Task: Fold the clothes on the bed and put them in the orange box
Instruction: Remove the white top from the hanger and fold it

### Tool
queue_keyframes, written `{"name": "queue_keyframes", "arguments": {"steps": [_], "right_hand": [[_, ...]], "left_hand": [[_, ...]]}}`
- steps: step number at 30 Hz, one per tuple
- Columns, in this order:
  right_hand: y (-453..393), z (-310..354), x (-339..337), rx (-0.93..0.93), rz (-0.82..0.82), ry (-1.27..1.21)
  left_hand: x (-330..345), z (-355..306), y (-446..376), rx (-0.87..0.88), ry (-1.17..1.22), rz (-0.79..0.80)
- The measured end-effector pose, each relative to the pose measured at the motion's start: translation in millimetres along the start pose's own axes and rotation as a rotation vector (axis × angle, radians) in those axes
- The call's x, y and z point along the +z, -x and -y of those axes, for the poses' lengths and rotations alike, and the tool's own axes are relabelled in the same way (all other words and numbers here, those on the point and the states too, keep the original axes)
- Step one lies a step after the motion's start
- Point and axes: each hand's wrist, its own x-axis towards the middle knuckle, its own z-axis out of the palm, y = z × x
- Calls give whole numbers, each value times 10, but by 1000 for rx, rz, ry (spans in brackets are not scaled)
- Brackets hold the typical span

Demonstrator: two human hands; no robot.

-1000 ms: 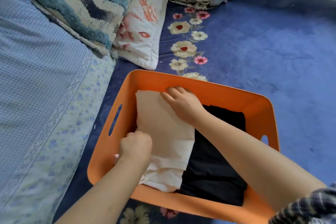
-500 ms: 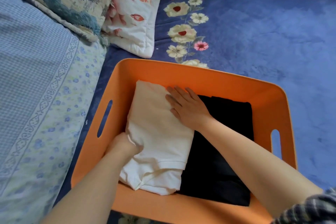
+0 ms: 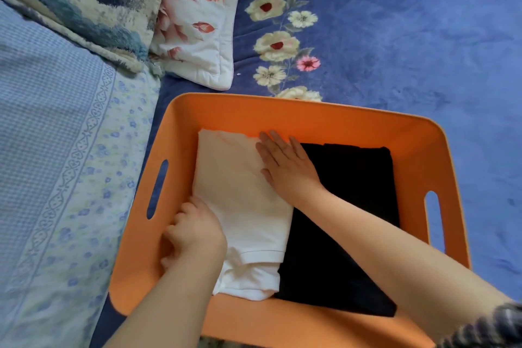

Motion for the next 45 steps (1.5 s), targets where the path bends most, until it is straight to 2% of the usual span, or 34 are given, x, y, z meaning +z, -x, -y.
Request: {"name": "queue_keyframes", "arguments": {"steps": [3, 5, 6, 8, 11, 14, 19, 22, 24, 26, 29, 32, 35, 36, 38, 39, 43, 45], "right_hand": [[357, 92, -140, 218, 5, -110], [598, 185, -167, 244, 94, -123], [687, 239, -171, 230, 150, -124], [804, 346, -172, 181, 229, -151], [914, 454, -172, 48, 302, -179], [1048, 499, -99, -147, 320, -166], [1034, 574, 13, -264, 389, -37], [1034, 558, -76, -271, 477, -92], [1079, 518, -128, -317, 431, -152], [1096, 440, -155, -338, 458, -129], [1023, 386, -222, -297, 510, -117], [859, 311, -358, -319, 476, -161], [571, 134, -485, -91, 290, -143], [486, 66, -461, -40, 299, -136], [333, -21, -382, 20, 448, -132], [262, -44, -350, 49, 474, -115], [200, 1, -162, 102, 485, -140], [192, 7, -138, 109, 504, -103]], "left_hand": [[-149, -129, -26, 337, 28, -372], [-280, -210, -156, 535, 98, -478], [-334, -261, -230, 570, 131, -445], [-380, -334, -381, 563, 33, -252], [-293, -326, -564, 545, -102, -192], [-236, -284, -660, 546, -112, -131], [-341, -274, -768, 592, -123, -32], [-384, -264, -723, 592, -122, -47], [-406, -215, -660, 595, -132, -112], [-365, -121, -568, 652, -137, -90], [-205, 90, -387, 790, -234, 193], [-79, 311, -239, 771, -354, 418], [-18, 313, -160, 753, -359, 453], [-2, 284, -120, 757, -362, 455], [46, 240, -58, 759, -369, 435], [79, 232, -50, 750, -377, 417], [230, 247, -82, 713, -420, 359], [291, 234, -108, 691, -432, 281]]}}
